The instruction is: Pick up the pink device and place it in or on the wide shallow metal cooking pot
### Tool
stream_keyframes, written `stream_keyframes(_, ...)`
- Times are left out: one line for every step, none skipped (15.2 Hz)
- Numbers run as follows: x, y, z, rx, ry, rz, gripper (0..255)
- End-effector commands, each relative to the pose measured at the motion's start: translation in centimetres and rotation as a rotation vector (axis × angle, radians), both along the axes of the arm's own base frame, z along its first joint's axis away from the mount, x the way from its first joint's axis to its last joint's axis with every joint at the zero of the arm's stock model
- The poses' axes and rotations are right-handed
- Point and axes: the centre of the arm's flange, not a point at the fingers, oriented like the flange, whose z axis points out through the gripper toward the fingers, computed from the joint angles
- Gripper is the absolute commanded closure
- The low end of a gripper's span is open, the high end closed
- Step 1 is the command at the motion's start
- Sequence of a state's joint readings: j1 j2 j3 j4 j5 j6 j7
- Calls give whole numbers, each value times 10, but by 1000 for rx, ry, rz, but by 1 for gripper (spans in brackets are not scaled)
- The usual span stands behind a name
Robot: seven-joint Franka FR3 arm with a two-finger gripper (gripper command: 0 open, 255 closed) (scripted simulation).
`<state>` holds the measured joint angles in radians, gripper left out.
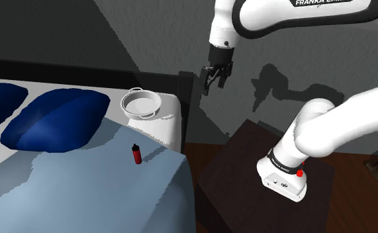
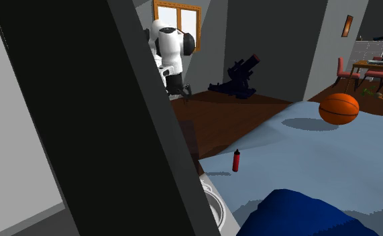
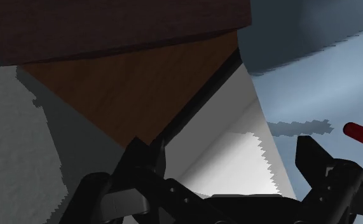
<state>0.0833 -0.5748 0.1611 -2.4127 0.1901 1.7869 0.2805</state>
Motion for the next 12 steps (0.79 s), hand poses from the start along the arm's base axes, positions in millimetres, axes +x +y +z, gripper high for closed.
stream_keyframes(11,23,-13,-6,-5,5,0)
stream_keyframes(15,34,-19,-9,-7,8,0)
stream_keyframes(20,45,-26,-12,-9,11,0)
stream_keyframes(24,56,-32,-15,-11,13,0)
stream_keyframes(28,68,-38,-19,-13,16,0)
stream_keyframes(32,79,-45,-22,-16,19,0)
stream_keyframes(37,90,-51,-25,-18,22,0)
stream_keyframes(41,101,-58,-29,-20,25,0)
stream_keyframes(45,112,-64,-32,-22,27,0)
stream_keyframes(49,123,-71,-35,-24,30,0)
stream_keyframes(53,134,-77,-39,-26,33,0)
stream_keyframes(58,145,-84,-42,-28,36,0)
